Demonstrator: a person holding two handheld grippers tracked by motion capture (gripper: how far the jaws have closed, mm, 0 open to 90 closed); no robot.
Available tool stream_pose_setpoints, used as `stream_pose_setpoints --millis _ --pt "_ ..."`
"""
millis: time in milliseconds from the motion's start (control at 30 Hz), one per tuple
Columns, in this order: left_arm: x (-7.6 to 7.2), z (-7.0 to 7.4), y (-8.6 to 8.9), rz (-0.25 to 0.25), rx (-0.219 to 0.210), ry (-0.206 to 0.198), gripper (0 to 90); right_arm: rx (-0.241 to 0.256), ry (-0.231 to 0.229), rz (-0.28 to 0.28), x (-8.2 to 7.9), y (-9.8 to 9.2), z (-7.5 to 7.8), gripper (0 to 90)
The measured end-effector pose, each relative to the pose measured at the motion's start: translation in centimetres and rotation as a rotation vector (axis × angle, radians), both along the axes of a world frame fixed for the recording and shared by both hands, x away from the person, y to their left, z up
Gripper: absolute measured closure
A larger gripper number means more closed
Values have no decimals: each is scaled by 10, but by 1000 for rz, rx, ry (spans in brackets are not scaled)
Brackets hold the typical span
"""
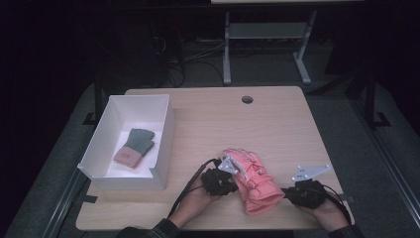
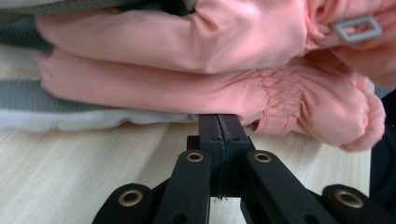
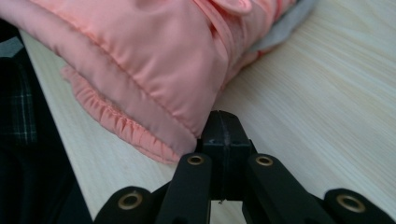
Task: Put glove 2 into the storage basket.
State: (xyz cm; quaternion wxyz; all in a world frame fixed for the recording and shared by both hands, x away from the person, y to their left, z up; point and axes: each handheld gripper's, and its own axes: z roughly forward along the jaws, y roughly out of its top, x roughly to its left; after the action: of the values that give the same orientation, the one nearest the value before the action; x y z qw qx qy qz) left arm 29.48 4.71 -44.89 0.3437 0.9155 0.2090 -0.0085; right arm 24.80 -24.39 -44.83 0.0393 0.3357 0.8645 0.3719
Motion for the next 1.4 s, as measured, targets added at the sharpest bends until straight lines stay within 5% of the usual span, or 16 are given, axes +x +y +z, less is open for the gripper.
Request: stream_pose_setpoints --millis 567,1133,1400 --pt "23 6 40 55 -42 39 897 30 -2 147 -8 63 -1 900" --pt "35 6 54 84 -48 67 897 36 -5 243 -10 119 -2 900" --pt "38 15 66 151 -67 55 896 51 -21 216 -14 107 5 900"
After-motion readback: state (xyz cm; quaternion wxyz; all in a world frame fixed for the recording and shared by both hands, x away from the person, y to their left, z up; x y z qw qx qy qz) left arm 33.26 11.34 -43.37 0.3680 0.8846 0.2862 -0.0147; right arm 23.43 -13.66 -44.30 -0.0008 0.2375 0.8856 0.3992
